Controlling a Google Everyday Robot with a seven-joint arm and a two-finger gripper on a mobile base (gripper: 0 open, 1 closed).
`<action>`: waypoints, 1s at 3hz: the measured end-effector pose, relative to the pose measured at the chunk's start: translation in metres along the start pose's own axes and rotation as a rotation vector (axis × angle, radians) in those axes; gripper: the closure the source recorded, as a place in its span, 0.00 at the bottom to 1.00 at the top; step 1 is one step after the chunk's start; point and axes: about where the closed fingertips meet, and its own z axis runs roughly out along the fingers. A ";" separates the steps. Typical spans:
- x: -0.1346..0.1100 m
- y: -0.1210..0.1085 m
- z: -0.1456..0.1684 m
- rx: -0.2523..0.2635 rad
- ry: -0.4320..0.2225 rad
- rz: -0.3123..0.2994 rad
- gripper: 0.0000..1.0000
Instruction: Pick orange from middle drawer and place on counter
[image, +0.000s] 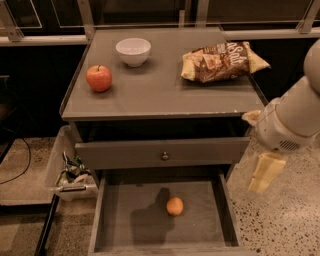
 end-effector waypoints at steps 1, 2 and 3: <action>0.032 0.003 0.083 -0.021 -0.027 -0.017 0.00; 0.033 0.003 0.084 -0.023 -0.027 -0.016 0.00; 0.036 0.007 0.104 -0.048 -0.024 -0.014 0.00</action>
Offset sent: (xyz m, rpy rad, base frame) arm 0.0115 -0.0226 -0.1143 0.0165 0.0627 0.0059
